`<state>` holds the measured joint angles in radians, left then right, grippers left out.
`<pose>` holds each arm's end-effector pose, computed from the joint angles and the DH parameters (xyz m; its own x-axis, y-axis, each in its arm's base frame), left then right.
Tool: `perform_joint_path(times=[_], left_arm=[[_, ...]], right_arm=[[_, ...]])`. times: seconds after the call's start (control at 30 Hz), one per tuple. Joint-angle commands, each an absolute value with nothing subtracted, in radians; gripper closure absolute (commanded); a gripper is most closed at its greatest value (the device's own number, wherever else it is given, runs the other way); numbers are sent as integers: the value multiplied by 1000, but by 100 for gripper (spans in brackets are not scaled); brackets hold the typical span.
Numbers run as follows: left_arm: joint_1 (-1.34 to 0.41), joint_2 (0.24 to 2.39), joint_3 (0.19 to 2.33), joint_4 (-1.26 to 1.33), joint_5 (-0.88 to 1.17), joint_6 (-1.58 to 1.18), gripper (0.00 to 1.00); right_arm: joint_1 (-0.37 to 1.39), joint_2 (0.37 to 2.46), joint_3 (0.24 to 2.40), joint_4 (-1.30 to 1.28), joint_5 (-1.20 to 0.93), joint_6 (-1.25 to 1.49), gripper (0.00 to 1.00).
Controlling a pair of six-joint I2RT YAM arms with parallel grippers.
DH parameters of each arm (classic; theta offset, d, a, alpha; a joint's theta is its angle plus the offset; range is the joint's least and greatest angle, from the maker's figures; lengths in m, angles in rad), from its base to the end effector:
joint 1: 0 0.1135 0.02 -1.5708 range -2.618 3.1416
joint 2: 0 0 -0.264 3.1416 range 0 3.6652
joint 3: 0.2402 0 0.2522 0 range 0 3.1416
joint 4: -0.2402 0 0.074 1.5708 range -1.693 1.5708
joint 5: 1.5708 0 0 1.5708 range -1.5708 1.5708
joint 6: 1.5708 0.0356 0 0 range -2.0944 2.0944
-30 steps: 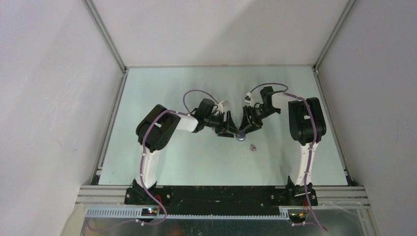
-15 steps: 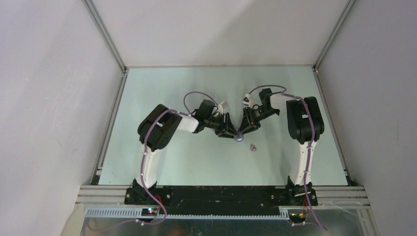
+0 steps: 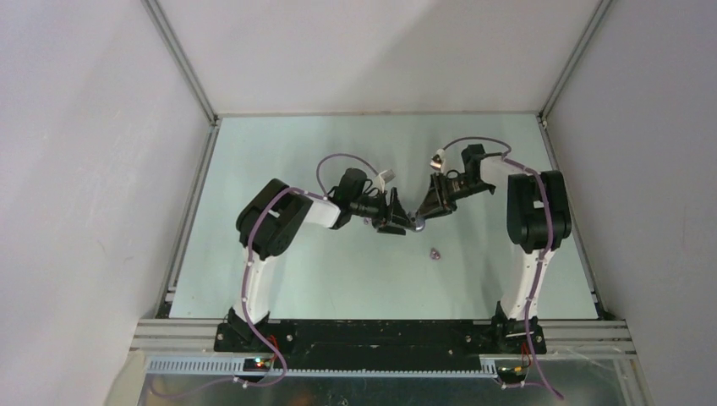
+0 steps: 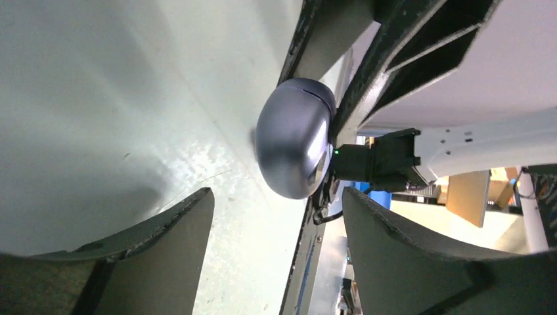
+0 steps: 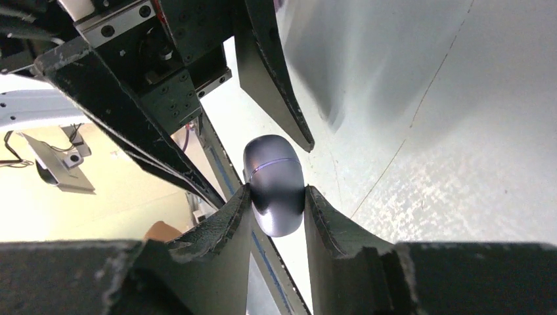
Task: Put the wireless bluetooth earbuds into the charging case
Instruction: Pick up the charging case from the center of the board, then pass from the right arm to the left
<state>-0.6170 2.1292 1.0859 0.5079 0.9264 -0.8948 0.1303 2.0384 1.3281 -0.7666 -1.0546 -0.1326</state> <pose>0.3237 -0.2645 0.1073 -0.9690 0.1128 -0.2199 0.2437 0.2879 -0.9261 0.3652 0.0791 0.1438 -0.9593 -0.1915 -0.2074 -0.2742 0.4575 0.8459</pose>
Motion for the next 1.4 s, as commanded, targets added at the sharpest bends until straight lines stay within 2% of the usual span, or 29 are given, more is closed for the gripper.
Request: perform_joint_path(times=[0.0,0.23,0.57,0.6,0.63,0.67,0.7,0.73,0.8,0.9,1.03,1.37], left_arm=[[-606,2120,1090,732,1077,-944,24],[-608,2098,1102,962,1268,-1017,26],[-641,2123,1145,952,1321,-1019,27],[-643,2119,1148,913,1294,-960,28],[-641,2098,1171,716,1270,-894,27],[-641,2082,1202,298,1170,-630,26],[-650,2047,1294,66,1078,-449,20],[-661,2032,1318,-151,900,-206,19],[-668,1965,1278,-94,825,-171,17],[-656,1894,1222,-35,819,-188,15],[-651,1861,1232,-71,910,-121,14],[-718,1771,1308,-357,995,208,11]], right_arm=[[119,1941,1361,-832,-1084,-199,83],[103,1896,1442,-1011,-1079,-390,82],[96,1790,1464,-1140,-1129,-603,82],[99,1789,1465,-1147,-1127,-615,82],[100,1790,1466,-1147,-1122,-616,82],[98,1792,1466,-1142,-1120,-609,82],[92,1792,1466,-1137,-1119,-594,82],[86,1792,1466,-1130,-1120,-589,82],[66,1789,1466,-1127,-1128,-582,82],[39,1769,1468,-1131,-1134,-590,82],[28,1726,1466,-1135,-1128,-601,82],[112,1594,1435,-1145,-1098,-693,81]])
